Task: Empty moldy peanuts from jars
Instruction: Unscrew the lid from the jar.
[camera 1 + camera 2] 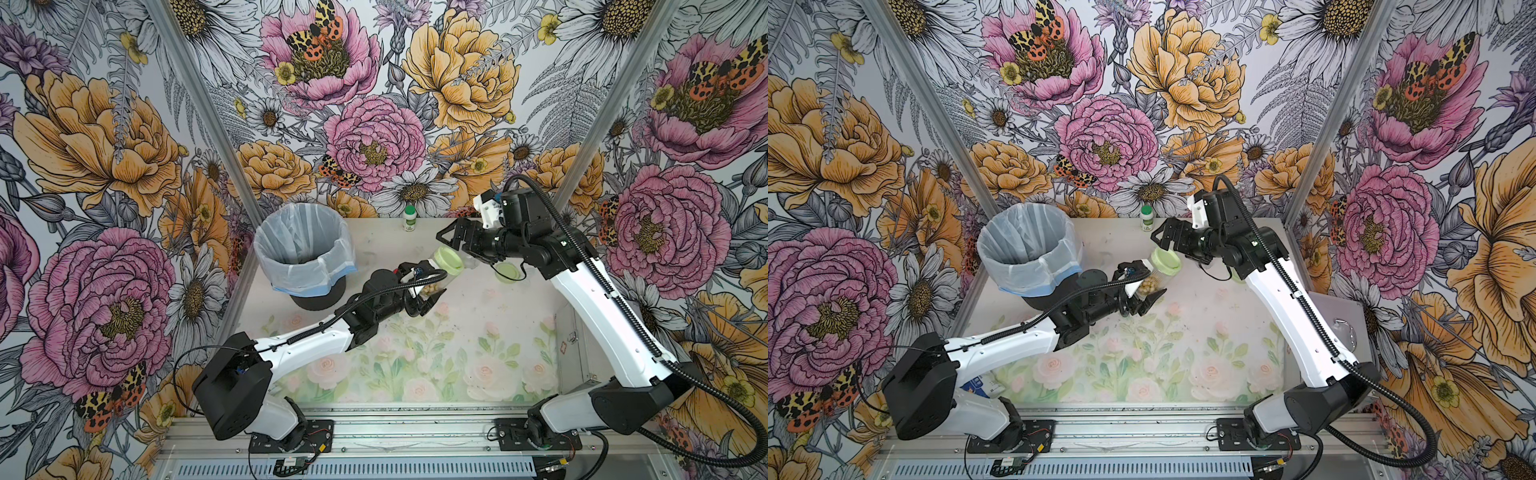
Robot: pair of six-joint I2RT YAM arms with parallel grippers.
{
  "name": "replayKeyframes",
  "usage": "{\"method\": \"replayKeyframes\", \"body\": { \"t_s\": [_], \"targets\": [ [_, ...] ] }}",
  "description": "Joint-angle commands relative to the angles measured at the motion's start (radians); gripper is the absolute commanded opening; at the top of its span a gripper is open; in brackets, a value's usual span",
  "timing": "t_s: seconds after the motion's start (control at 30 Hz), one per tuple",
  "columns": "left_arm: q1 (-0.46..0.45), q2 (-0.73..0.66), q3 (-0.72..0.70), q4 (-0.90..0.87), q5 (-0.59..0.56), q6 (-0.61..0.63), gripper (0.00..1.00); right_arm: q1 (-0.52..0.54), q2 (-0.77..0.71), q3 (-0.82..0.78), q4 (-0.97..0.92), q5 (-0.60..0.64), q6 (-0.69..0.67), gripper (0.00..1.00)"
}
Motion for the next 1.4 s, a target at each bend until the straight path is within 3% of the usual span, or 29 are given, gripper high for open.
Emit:
{"method": "replayKeyframes", "body": {
  "t_s": [0.0,1.03,1.2,1.37],
  "targets": [
    [-0.01,-0.009,0.002,0.125,-0.022,0.019,0.26,0.008,0.009,0.021,-0.018,0.031,0.002,0.95],
    [-0.004,-0.025,0.031,0.098,-0.04,0.057,0.26,0.057,0.017,-0.086,-0.016,0.04,-0.029,0.91],
    [0.0,-0.024,0.036,0.096,-0.042,0.056,0.26,0.074,0.012,-0.092,-0.016,0.044,-0.034,0.86],
    [0.018,-0.042,0.029,0.096,0.022,0.023,0.26,0.076,-0.009,-0.105,-0.014,0.054,-0.069,0.74]
  ]
}}
